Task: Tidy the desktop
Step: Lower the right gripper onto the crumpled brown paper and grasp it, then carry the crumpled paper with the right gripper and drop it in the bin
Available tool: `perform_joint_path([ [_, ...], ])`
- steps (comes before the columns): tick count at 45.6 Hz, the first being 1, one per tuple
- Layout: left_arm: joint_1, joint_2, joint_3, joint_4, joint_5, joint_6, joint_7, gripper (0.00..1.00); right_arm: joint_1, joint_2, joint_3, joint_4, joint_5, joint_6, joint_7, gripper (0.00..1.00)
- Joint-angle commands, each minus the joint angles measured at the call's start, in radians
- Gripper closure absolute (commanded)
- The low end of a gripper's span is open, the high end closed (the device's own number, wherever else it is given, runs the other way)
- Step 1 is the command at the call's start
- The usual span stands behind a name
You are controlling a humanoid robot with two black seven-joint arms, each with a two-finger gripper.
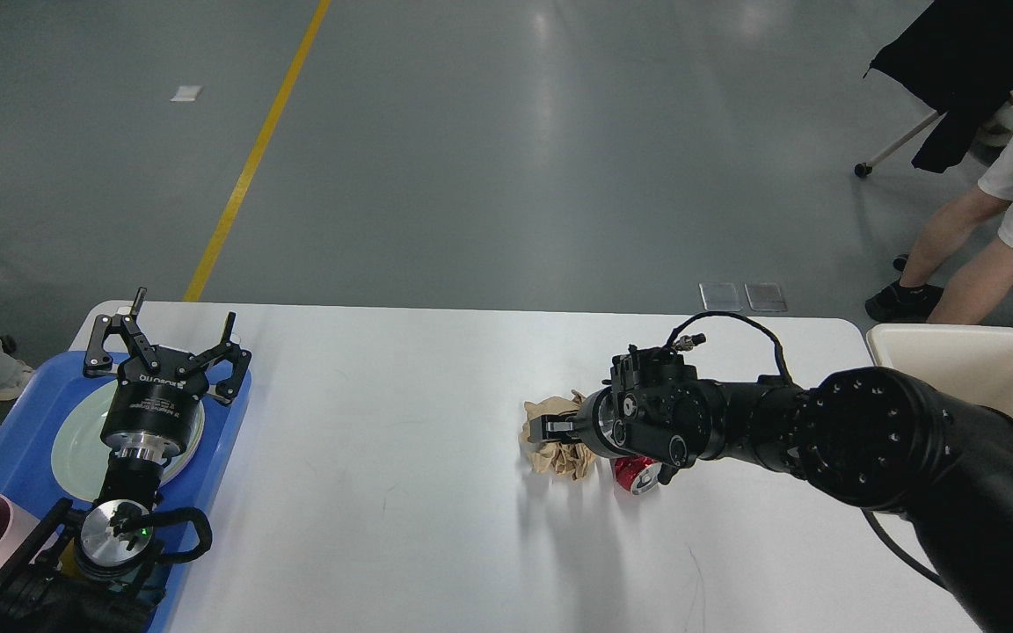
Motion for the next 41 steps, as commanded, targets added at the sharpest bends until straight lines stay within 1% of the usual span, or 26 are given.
perform_joint_path([
  [1, 0.0, 0.0, 0.0, 0.0, 0.0, 0.0, 0.0, 0.03, -0.009, 0.0, 0.012, 0.003, 0.002, 0.0, -0.002, 0.77],
  [4, 0.0, 0.0, 0.0, 0.0, 0.0, 0.0, 0.0, 0.03, -0.016, 0.0, 0.025, 0.003, 0.004, 0.0, -0.009, 0.99],
  [5, 0.0, 0.0, 0.0, 0.0, 0.0, 0.0, 0.0, 0.03, -0.016, 0.0, 0.033, 0.006, 0.002, 0.0, -0.015, 1.0],
  [10, 0.0, 0.0, 0.0, 0.0, 0.0, 0.0, 0.0, 0.03, -0.018, -0.001, 0.077, 0.007, -0.001, -0.001, -0.063, 1.0],
  [14, -0.001, 0.0, 0.0, 0.0, 0.0, 0.0, 0.0, 0.03, -0.022, -0.001, 0.1, 0.001, 0.002, -0.004, -0.115, 1.0],
  [17, 0.0, 0.0, 0.0, 0.0, 0.0, 0.0, 0.0, 0.03, -0.03, -0.001, 0.123, 0.004, 0.004, -0.006, -0.134, 1.0],
  [31, 0.0, 0.0, 0.0, 0.0, 0.0, 0.0, 0.0, 0.03, -0.007, -0.007, 0.139, 0.037, 0.024, -0.01, -0.135, 1.0],
  [36, -0.001, 0.0, 0.0, 0.0, 0.0, 0.0, 0.0, 0.03, 0.04, -0.059, 0.188, 0.109, 0.024, -0.01, -0.135, 1.0],
  [41, 0.0, 0.0, 0.0, 0.0, 0.0, 0.0, 0.0, 0.03, 0.154, -0.135, 0.196, 0.253, 0.044, -0.009, -0.138, 1.0],
])
